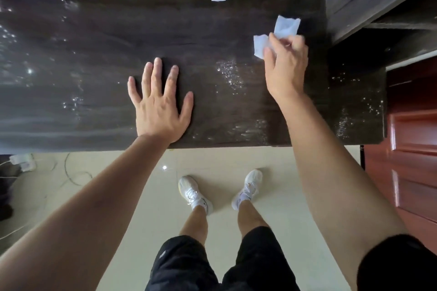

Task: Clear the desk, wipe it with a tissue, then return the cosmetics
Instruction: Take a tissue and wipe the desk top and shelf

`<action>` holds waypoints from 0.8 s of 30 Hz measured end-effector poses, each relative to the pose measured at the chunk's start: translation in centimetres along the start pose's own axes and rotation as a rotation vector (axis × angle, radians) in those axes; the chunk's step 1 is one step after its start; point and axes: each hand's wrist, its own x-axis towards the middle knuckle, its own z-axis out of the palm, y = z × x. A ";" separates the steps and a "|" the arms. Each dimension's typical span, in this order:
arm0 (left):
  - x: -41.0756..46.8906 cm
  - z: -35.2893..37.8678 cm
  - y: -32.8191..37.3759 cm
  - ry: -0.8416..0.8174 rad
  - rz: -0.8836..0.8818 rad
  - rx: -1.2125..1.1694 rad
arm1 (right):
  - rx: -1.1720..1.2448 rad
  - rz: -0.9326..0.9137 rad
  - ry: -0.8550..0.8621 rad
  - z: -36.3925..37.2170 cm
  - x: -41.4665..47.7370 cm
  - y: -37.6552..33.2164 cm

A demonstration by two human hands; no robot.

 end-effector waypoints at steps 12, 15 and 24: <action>0.0 -0.3 0.3 0.010 -0.012 0.000 | 0.130 -0.165 -0.064 -0.9 -6.1 -1.4; 0.1 -0.3 0.3 0.013 -0.014 0.006 | 0.068 -0.062 -0.011 -1.9 -3.5 0.9; 0.1 -0.6 0.2 0.027 0.002 -0.016 | 0.156 -0.146 -0.044 1.7 -4.0 -5.0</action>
